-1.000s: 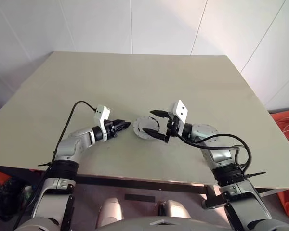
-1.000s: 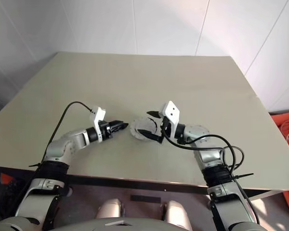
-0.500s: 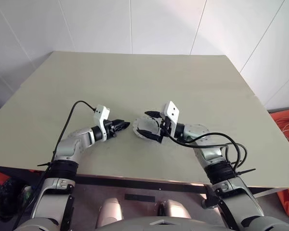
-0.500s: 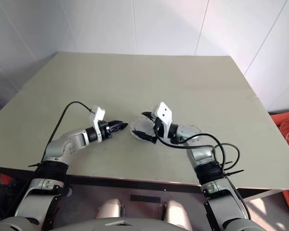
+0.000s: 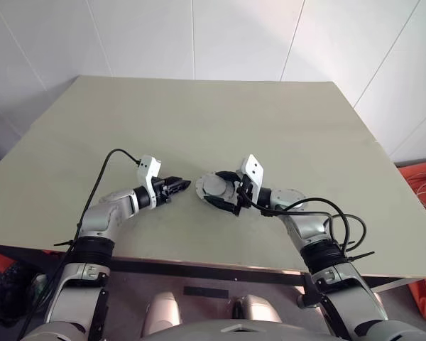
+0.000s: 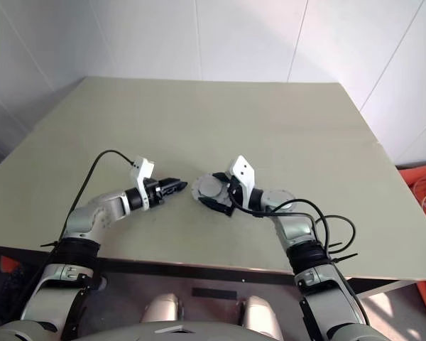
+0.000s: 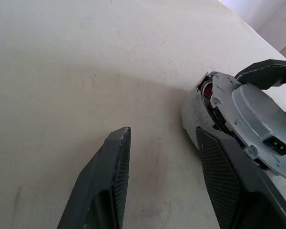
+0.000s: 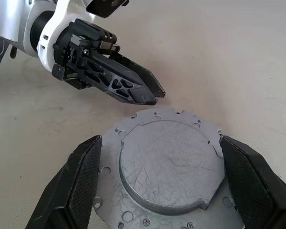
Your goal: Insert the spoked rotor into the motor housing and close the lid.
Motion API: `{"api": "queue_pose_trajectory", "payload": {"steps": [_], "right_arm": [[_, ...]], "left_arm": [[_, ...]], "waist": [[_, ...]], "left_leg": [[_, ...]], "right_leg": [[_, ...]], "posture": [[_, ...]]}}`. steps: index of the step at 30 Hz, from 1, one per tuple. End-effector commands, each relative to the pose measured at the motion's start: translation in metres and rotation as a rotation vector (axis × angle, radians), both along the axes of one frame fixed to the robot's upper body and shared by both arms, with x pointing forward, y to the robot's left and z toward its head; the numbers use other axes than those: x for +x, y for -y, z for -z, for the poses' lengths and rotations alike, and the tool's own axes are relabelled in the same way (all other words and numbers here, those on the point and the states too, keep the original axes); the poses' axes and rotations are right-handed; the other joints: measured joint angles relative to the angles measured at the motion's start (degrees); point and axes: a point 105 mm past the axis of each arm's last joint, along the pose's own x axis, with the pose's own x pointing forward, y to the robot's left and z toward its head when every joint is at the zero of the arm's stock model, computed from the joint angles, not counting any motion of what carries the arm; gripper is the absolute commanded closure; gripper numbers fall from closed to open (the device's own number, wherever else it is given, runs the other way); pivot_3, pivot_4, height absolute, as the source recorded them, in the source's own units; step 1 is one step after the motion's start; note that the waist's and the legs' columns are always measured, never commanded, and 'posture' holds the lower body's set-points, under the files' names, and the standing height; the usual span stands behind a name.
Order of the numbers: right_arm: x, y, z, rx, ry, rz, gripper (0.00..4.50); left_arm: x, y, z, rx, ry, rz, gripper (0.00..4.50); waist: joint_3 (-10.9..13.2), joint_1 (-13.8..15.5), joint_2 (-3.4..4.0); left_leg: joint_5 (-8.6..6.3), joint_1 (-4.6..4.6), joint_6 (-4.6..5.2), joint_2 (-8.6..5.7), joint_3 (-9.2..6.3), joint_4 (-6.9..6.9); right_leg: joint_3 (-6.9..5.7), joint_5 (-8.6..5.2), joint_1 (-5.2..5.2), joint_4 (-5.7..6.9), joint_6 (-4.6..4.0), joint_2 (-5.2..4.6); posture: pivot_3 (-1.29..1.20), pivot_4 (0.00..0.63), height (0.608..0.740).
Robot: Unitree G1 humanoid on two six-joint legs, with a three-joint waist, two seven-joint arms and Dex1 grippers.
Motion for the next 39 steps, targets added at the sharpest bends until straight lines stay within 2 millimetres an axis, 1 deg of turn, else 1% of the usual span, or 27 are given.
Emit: {"api": "queue_pose_trajectory", "payload": {"steps": [1, 6, 23, 29, 32, 34, 35, 39], "right_arm": [[0.006, 0.001, -0.0152, 0.043, 0.047, 0.015, 0.04], [0.0093, 0.0013, -0.014, 0.001, 0.095, 0.037, 0.04], [0.0027, 0.0014, -0.0119, -0.011, 0.081, -0.013, 0.04], [0.0078, 0.0026, -0.0064, -0.036, 0.081, 0.021, 0.04], [0.0096, 0.0025, -0.0077, -0.032, 0.086, 0.029, 0.58], [0.0099, 0.0024, -0.0085, -0.032, 0.089, 0.028, 1.27], [0.0099, 0.0024, -0.0087, -0.032, 0.09, 0.029, 1.44], [0.0097, 0.003, -0.0088, -0.039, 0.095, 0.027, 1.43]], "left_arm": [[0.0031, -0.0016, -0.0148, -0.005, 0.061, -0.003, 2.2], [0.0032, -0.0018, -0.0146, -0.004, 0.062, -0.006, 2.2], [0.0042, -0.0056, -0.0145, -0.004, 0.061, -0.024, 2.2], [0.0052, -0.0056, -0.015, -0.004, 0.063, -0.026, 2.2], [0.0049, -0.006, -0.0152, -0.003, 0.064, -0.027, 2.2], [0.005, -0.0064, -0.0152, -0.003, 0.064, -0.028, 2.2], [0.005, -0.0065, -0.0152, -0.003, 0.064, -0.029, 2.2], [0.0052, -0.0066, -0.0152, -0.003, 0.065, -0.03, 2.2]], "waist": [[0.0, 0.01, 0.0], [0.0, 0.0, 0.0], [0.0, 0.0, 0.0], [0.0, 0.01, 0.0], [0.0, 0.0, 0.0], [0.0, 0.0, 0.0], [0.0, 0.0, 0.0], [0.0, 0.0, 0.0]], "left_leg": [[0.0, 0.0, 0.0, 0.0, 0.0, 0.0], [0.01, 0.0, -0.01, 0.0, 0.0, 0.0], [0.01, 0.01, -0.01, 0.0, 0.0, 0.02], [0.02, 0.02, -0.01, 0.0, 0.0, 0.03], [0.02, 0.03, -0.01, 0.0, 0.0, 0.04], [0.02, 0.03, -0.01, 0.0, 0.0, 0.04], [0.02, 0.04, -0.01, 0.0, 0.0, 0.04], [0.02, 0.07, -0.02, 0.0, 0.0, 0.05]], "right_leg": [[0.0, 0.0, 0.0, 0.0, 0.0, 0.0], [0.0, 0.0, 0.0, 0.01, 0.0, 0.0], [0.0, 0.0, 0.01, 0.02, -0.01, 0.0], [0.0, 0.0, 0.01, 0.04, -0.01, 0.0], [0.0, 0.0, 0.02, 0.05, -0.01, 0.0], [0.0, 0.0, 0.03, 0.05, -0.01, 0.0], [0.0, 0.0, 0.04, 0.05, -0.01, 0.0], [0.0, 0.01, 0.05, 0.07, -0.01, 0.0]], "posture": [[0.0, 0.0, 0.74], [0.0, 0.0, 0.74], [0.0, 0.0, 0.74], [0.0, 0.0, 0.74], [0.0, 0.0, 0.74], [0.0, 0.0, 0.74], [0.0, 0.0, 0.74], [0.0, 0.0, 0.74]]}}
